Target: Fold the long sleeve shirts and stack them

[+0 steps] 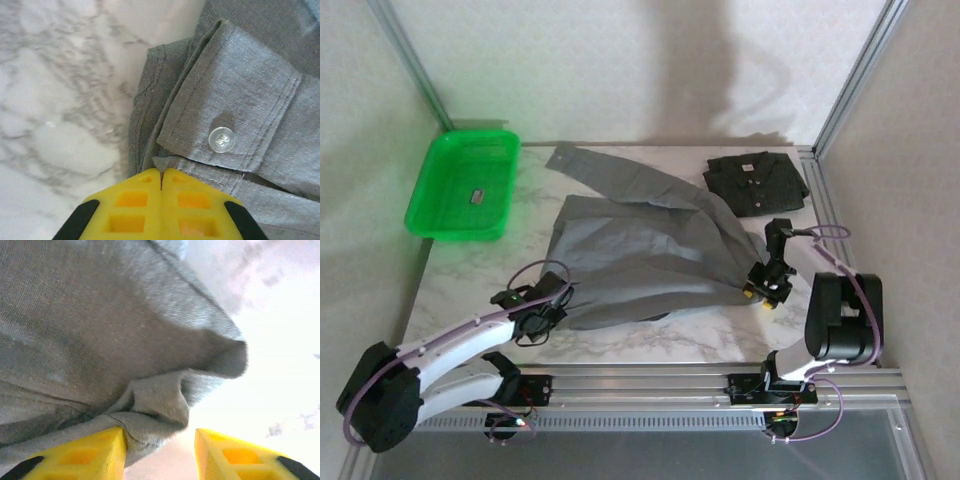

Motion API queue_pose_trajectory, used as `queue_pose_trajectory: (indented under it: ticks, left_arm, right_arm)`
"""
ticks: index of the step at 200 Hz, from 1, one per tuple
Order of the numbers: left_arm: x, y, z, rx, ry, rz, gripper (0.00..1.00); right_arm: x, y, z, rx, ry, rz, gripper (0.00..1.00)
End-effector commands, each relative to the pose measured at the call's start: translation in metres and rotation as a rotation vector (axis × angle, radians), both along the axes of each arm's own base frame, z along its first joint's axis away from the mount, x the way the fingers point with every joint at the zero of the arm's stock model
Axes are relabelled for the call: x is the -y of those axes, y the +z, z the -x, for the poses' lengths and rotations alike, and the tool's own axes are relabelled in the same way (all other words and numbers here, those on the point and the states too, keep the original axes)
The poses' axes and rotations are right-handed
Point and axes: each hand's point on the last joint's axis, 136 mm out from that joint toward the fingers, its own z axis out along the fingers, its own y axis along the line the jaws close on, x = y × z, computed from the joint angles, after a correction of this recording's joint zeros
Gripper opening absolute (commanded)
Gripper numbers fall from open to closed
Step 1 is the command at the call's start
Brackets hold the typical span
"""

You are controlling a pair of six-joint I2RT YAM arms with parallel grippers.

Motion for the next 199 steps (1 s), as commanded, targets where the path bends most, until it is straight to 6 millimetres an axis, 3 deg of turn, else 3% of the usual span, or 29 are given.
queue_pose_trajectory:
  ticks: [1,19,30,35,66,76,85,97,105,116,124,148,163,178,199]
  left_arm:
    - [-0.029,-0.002,0.035,-0.097,0.065,-0.081,0.03]
    - [-0.029,0.012,0.039,-0.073,0.108,-0.036,0.32]
    - [-0.024,0.036,0.032,-0.019,0.134,0.007,0.6]
    - [-0.023,0.05,0.029,0.008,0.144,0.02,0.68]
    - [-0.015,0.159,-0.018,0.2,0.113,-0.023,0.79]
    - [0.002,0.181,-0.045,0.245,0.041,-0.033,0.84]
    - [0.032,0.189,-0.074,0.274,-0.057,0.016,0.84]
    - [0.08,0.179,-0.104,0.278,-0.174,0.135,0.77]
    - [0.107,0.166,-0.12,0.283,-0.219,0.209,0.66]
    - [0.124,0.143,-0.136,0.29,-0.229,0.254,0.47]
    - [0.126,0.125,-0.144,0.277,-0.209,0.257,0.42]
    - [0.105,0.068,-0.155,0.233,-0.11,0.202,0.38]
    - [0.088,0.048,-0.154,0.235,-0.063,0.183,0.38]
    - [0.071,0.025,-0.144,0.181,-0.049,0.133,0.39]
    - [0.057,-0.006,-0.114,0.107,-0.04,0.114,0.39]
  right_arm:
    - [-0.009,0.011,0.033,-0.062,-0.04,-0.022,0.41]
    - [-0.025,0.025,0.041,-0.046,-0.049,-0.063,0.43]
    - [-0.033,0.037,0.04,-0.017,-0.04,-0.078,0.45]
    - [-0.035,0.045,0.038,0.002,-0.029,-0.074,0.47]
    - [-0.031,0.107,-0.001,0.194,0.068,-0.006,0.51]
    - [-0.028,0.121,-0.021,0.246,0.1,0.029,0.53]
    - [-0.026,0.128,-0.04,0.27,0.135,0.055,0.53]
    - [-0.027,0.124,-0.067,0.272,0.177,0.077,0.5]
    - [-0.028,0.114,-0.086,0.271,0.192,0.076,0.46]
    - [-0.031,0.091,-0.107,0.252,0.182,0.053,0.38]
    - [-0.029,0.073,-0.119,0.227,0.159,0.047,0.35]
    - [-0.023,0.032,-0.137,0.169,0.089,0.058,0.3]
    - [-0.018,0.016,-0.135,0.143,0.058,0.082,0.29]
    - [-0.01,0.002,-0.125,0.1,0.036,0.122,0.28]
    - [0.007,-0.015,-0.098,0.016,-0.028,0.18,0.29]
